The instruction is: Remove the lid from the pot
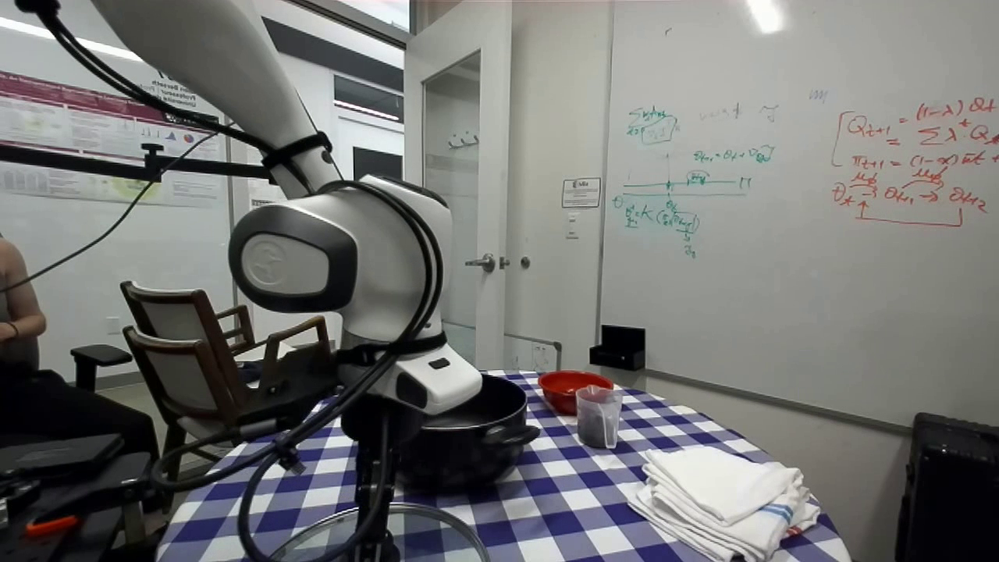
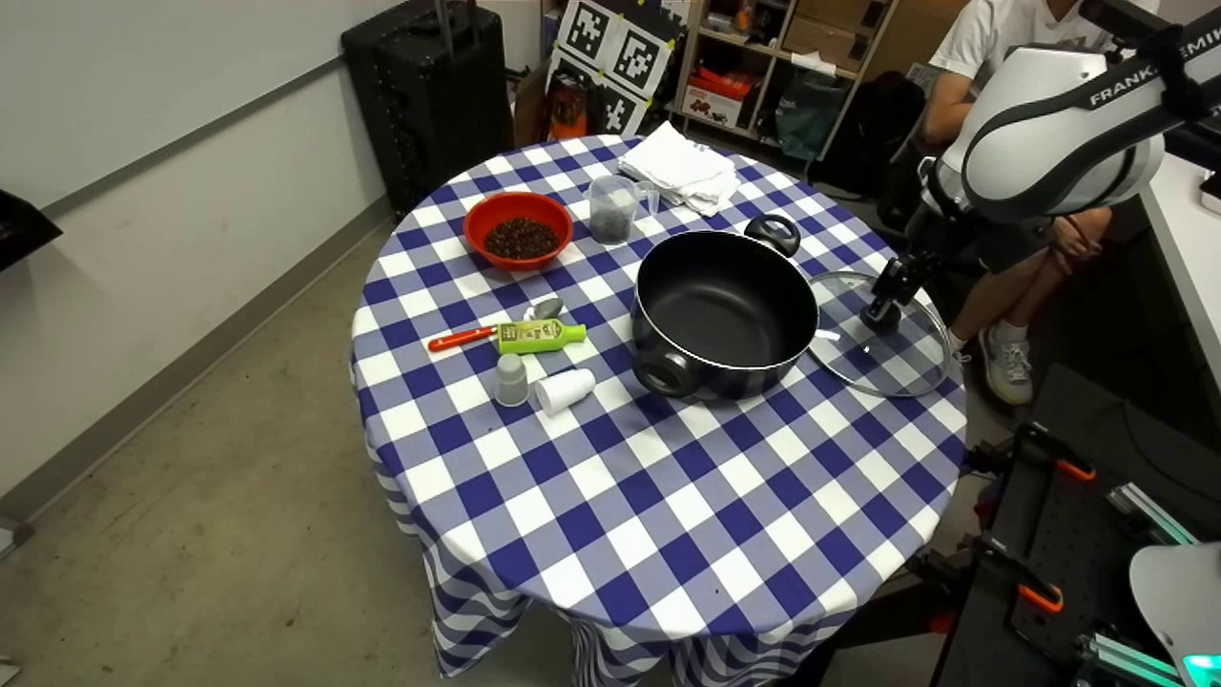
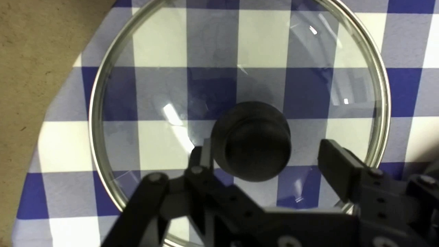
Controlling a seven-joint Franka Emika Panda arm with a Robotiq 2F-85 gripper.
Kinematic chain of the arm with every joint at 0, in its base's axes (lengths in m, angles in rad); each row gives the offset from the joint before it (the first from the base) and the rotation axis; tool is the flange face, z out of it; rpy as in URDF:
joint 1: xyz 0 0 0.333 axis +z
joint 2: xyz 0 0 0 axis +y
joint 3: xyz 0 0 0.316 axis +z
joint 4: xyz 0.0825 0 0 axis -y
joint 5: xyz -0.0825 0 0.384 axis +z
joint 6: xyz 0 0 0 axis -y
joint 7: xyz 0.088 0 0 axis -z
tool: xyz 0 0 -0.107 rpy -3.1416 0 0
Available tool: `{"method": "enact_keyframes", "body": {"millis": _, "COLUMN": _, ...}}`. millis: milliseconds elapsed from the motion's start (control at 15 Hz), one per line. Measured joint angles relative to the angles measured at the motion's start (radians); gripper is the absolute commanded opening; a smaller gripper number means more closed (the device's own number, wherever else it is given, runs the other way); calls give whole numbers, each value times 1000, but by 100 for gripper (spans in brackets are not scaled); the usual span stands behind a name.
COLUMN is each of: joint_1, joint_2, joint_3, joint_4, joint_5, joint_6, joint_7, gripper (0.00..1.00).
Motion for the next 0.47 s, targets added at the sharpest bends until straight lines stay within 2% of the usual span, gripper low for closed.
{"method": "enact_keyframes", "body": {"millis": 67, "joint_1": -4, "joint_2": -5, "joint_3": 5, "joint_4": 0, "joint_5": 4, "joint_6": -1, "joint_7": -7, "gripper": 89}}
{"method": "enact_keyframes", "body": {"millis": 467, "joint_1": -8, "joint_2": -13, "joint_3": 9, "joint_4": -1, "joint_5": 4, "joint_6": -3, "joint_7": -11, "gripper": 89}}
